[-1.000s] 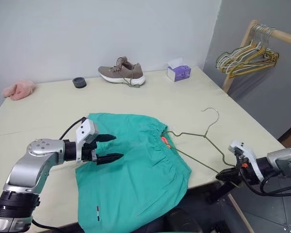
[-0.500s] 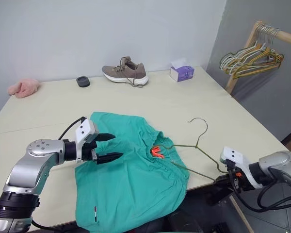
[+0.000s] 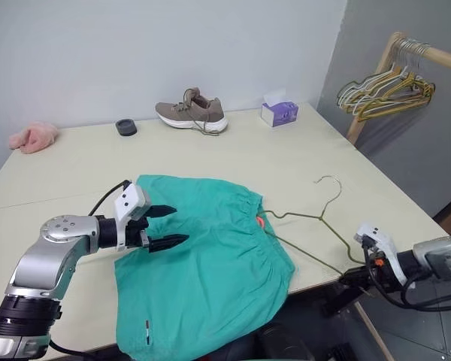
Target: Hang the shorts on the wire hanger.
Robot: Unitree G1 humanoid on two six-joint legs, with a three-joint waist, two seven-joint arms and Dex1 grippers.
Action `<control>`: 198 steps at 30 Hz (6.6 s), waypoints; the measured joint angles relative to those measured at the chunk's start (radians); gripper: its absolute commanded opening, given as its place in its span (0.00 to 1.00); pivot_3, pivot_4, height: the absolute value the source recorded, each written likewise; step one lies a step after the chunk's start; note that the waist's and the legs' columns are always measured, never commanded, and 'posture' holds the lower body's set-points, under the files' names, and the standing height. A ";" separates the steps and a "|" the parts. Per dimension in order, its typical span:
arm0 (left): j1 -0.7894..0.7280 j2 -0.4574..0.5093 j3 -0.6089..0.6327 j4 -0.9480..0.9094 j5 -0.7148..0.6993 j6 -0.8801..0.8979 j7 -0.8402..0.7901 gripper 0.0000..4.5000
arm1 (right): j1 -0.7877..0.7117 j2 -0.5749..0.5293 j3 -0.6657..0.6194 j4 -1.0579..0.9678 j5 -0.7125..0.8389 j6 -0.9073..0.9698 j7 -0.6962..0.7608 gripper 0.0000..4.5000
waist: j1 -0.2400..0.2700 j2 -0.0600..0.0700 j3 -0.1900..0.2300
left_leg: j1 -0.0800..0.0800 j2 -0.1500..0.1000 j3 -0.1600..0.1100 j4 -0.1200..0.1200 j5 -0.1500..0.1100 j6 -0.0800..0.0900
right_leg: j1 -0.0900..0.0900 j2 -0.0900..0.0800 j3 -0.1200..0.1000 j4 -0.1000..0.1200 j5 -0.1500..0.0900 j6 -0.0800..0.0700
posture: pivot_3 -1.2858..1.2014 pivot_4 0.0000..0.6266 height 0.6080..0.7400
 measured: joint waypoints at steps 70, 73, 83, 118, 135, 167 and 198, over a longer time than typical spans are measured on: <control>0.064 0.003 0.097 -0.003 0.002 0.002 0.080 1.00 | -0.461 0.314 0.164 0.435 -0.155 0.046 0.017 0.00 | 0.084 0.002 0.001 | -0.006 0.000 0.001 0.002 0.000 0.000 | -0.006 0.000 -0.002 0.002 0.001 0.001 | 0.42 0.00 1.00; 0.063 -0.010 0.104 -0.003 0.000 0.002 0.103 1.00 | -0.477 0.295 0.164 0.386 -0.155 0.020 0.023 0.00 | 0.091 0.003 0.001 | -0.006 0.000 0.001 0.002 0.000 0.000 | -0.007 0.000 -0.002 0.002 0.001 0.001 | 0.42 0.00 1.00; -0.167 -0.062 0.143 0.050 -0.031 0.003 0.192 1.00 | -0.496 0.350 0.258 0.120 -0.251 -0.209 -0.036 0.00 | 0.094 0.002 0.001 | -0.007 0.000 0.001 0.003 0.000 0.000 | -0.007 0.000 -0.002 0.003 0.001 0.001 | 0.41 0.00 1.00; -0.220 -0.016 -0.129 0.168 0.167 -0.229 -0.113 0.61 | -0.492 0.276 0.341 -0.053 -0.561 -0.651 0.060 0.00 | 0.049 0.002 0.001 | -0.006 0.001 0.002 0.004 0.001 0.000 | -0.010 0.000 -0.001 0.009 0.001 0.002 | 0.39 0.00 1.00; -0.168 -0.023 -0.143 0.087 0.163 -0.183 -0.133 0.00 | -0.473 0.243 0.309 -0.020 -0.602 -0.840 0.095 0.23 | 0.032 0.002 0.000 | -0.006 0.000 0.002 0.004 0.001 0.001 | -0.010 0.000 0.000 0.010 0.001 0.002 | 0.40 0.00 1.00; -0.136 -0.015 -0.060 0.080 0.100 -0.060 -0.066 0.00 | -0.125 0.585 0.158 -0.113 -0.243 -0.140 -0.263 0.62 | 0.031 -0.001 -0.001 | -0.001 0.000 0.003 0.004 0.001 0.001 | -0.010 0.001 0.011 0.015 0.001 0.001 | 0.40 0.00 1.00; 0.047 0.155 0.096 -0.129 -0.141 0.087 -0.132 0.00 | -0.308 0.429 0.003 0.148 -0.193 -0.373 -0.188 0.01 | 0.055 -0.002 0.001 | -0.001 0.000 0.005 0.002 0.001 0.001 | -0.013 0.001 0.014 0.014 0.001 0.001 | 0.42 0.00 1.00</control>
